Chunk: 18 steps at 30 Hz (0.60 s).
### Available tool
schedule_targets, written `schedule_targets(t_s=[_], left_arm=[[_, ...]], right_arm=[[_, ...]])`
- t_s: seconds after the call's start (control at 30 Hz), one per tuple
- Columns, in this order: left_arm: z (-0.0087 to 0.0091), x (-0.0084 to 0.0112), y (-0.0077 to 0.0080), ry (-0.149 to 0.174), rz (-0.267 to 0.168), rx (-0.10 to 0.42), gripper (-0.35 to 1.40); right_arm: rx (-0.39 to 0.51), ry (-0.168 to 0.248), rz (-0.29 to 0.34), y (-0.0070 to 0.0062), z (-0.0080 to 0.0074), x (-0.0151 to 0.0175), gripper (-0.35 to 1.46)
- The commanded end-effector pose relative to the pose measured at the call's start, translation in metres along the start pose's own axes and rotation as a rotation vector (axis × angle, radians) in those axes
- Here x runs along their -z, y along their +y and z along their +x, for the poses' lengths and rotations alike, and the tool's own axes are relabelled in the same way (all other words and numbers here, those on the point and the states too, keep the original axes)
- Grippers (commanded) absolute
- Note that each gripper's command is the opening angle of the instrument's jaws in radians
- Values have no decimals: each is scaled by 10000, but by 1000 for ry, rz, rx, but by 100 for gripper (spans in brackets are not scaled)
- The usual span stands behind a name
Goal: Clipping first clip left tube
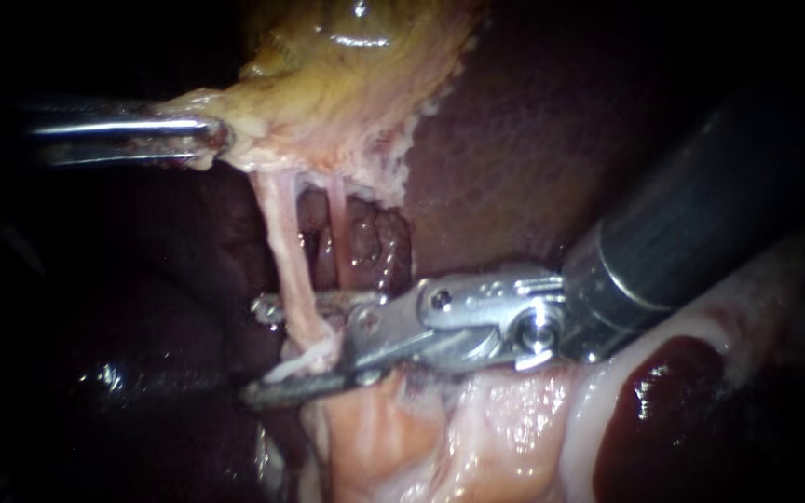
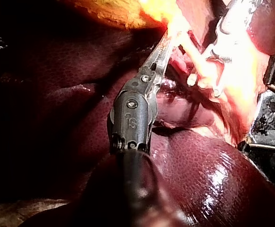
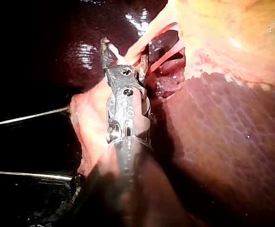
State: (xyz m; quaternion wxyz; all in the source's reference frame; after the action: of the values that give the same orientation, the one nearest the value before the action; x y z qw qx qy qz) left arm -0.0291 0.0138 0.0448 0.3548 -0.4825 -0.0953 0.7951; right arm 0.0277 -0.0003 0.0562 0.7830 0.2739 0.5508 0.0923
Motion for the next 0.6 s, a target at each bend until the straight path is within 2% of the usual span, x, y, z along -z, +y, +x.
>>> schedule_targets(t_s=[0.03,0.2,0.3,0.6], left_arm=[[0,0,0,0,0,0,-35],[-1,0,0,0,0,0,-35],[-1,0,0,0,1,0,-35],[-1,0,-1,0,1,0,-35]], right_arm=[[2,-1,4,-4,3,2,49],[9,2,20,-25,11,7,47],[12,2,25,-32,14,8,44],[13,2,28,-35,14,12,17]])
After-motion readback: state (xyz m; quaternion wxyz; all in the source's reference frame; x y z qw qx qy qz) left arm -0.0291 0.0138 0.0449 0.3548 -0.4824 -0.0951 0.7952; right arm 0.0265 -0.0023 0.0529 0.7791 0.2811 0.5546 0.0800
